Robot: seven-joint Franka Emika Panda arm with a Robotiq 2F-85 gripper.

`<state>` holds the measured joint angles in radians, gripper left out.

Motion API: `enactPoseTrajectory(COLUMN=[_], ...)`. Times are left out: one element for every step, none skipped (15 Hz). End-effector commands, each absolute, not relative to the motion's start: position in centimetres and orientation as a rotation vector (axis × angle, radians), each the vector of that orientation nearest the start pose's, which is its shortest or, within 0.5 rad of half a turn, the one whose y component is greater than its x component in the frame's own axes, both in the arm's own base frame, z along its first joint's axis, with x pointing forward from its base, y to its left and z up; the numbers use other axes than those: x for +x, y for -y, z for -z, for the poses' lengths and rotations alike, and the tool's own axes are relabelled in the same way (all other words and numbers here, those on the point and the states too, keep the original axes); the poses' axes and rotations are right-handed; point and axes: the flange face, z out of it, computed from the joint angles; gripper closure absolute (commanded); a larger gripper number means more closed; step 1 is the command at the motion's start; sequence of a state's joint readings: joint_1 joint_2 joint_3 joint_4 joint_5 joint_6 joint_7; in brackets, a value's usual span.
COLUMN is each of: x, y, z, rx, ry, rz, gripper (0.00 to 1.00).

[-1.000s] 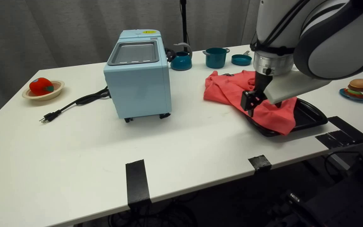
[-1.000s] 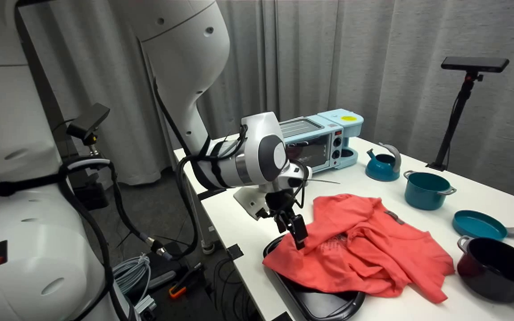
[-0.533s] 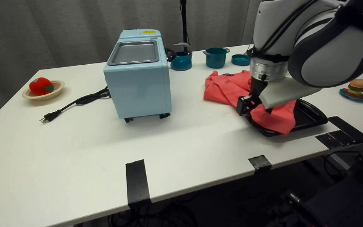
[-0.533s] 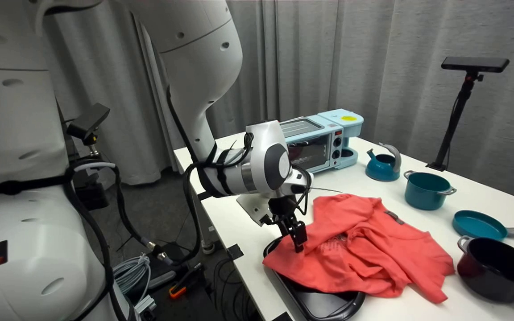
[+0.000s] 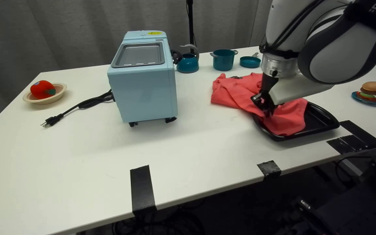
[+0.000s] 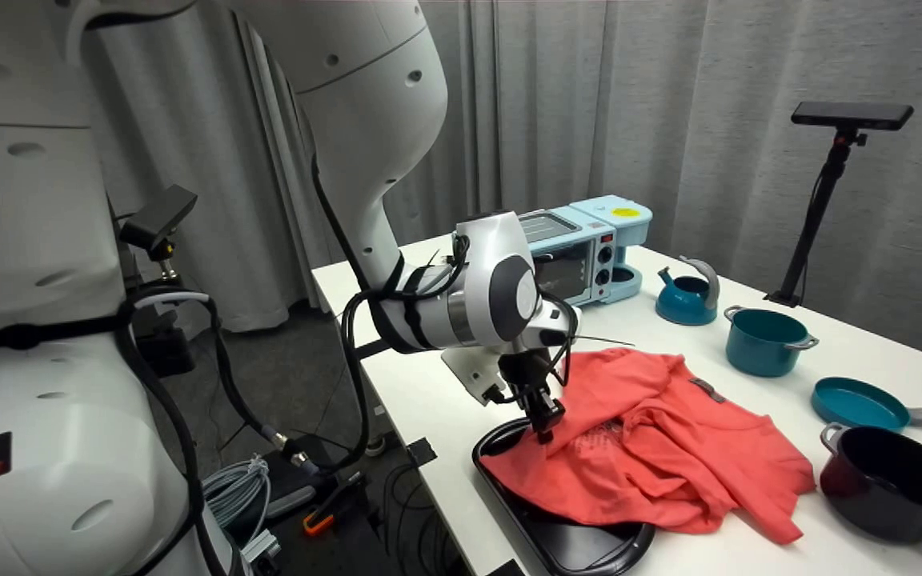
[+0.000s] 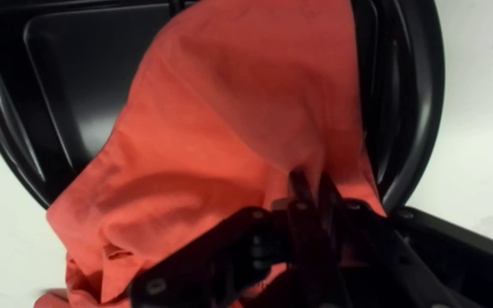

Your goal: Fold the sweatshirt

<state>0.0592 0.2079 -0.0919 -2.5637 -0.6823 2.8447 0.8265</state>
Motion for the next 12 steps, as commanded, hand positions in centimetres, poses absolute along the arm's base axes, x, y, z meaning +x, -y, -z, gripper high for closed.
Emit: enactPoseTrajectory(x=[45.4,45.4,45.4,45.5,45.5,45.6,45.8,46.1,46.7,47.2,47.9,48.6], y=[-1.1,-1.0,-1.1,-1.1,-1.2,-1.2,-1.1,-1.0,-0.8,-0.6,-0.3,0.0], z=[-19.3,-19.4,-19.6,-19.9,-20.3,-20.8,-21.4,-22.1,-22.9,-23.5,-24.3,-25.0], rx=[-3.286,-3.285,-3.284,-3.283,-3.277,-3.273,-3.271,-3.263,-3.254,-3.246,-3.243,-3.241], ry=[-0.352,-0.355,-0.358,-0.363,-0.374,-0.387,-0.408,-0.424,-0.446,-0.466,-0.491,-0.512], rz=[0.287,0.289,0.295,0.298,0.300,0.302,0.311,0.329,0.353,0.375,0.400,0.425], gripper=[1.00,1.00,0.99,0.99,0.99,0.99,0.99,0.99,0.99,0.99,0.99,0.99])
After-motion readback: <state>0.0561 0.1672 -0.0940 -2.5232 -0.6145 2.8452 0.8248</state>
